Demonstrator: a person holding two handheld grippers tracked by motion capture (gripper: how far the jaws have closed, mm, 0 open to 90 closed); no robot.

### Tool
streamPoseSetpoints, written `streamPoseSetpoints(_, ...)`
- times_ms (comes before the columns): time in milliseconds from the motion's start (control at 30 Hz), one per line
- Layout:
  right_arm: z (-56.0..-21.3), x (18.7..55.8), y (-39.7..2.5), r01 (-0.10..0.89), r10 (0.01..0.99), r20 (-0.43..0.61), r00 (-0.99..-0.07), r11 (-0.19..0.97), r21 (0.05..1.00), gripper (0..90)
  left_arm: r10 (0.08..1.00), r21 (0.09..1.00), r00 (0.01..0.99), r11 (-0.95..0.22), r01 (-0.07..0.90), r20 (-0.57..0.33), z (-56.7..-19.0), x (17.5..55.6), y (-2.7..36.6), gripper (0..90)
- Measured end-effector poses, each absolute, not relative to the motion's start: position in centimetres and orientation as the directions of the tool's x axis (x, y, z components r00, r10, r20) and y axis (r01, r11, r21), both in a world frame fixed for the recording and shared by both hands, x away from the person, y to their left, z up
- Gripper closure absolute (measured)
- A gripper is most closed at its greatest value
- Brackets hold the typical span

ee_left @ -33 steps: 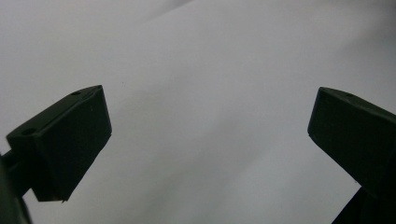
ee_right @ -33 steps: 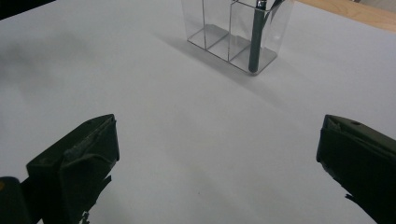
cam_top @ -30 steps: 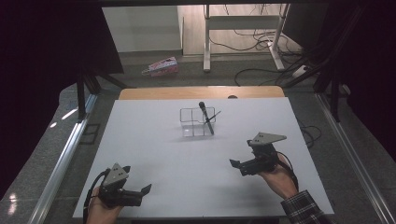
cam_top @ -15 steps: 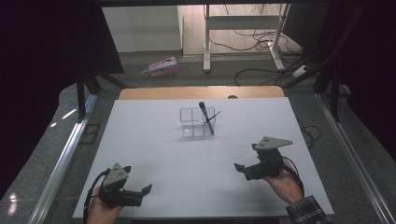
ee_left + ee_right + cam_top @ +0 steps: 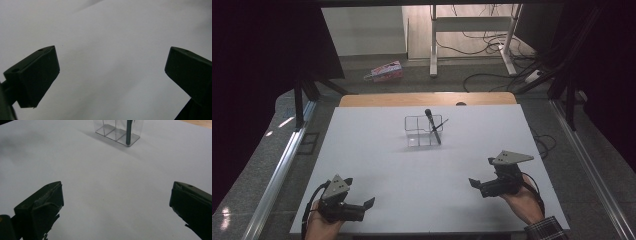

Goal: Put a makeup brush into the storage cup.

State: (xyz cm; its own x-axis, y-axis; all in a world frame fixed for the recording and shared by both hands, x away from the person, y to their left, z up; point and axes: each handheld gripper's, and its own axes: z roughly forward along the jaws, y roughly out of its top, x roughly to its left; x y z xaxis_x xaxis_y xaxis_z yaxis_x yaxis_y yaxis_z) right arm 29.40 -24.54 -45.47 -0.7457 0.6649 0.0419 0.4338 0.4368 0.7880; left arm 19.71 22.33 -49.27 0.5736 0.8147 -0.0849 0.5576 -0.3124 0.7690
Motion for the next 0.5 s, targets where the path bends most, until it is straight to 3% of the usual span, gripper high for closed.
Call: streamPoseSetpoints(500,-45.6,28.1,-26.2,0.443,0.694,0.024,-0.720,0.433,0.785,0.0,0.818,0.769,0.569,-0.308,0.560,-0.086,-49.3,19.7,22.3,0.0)
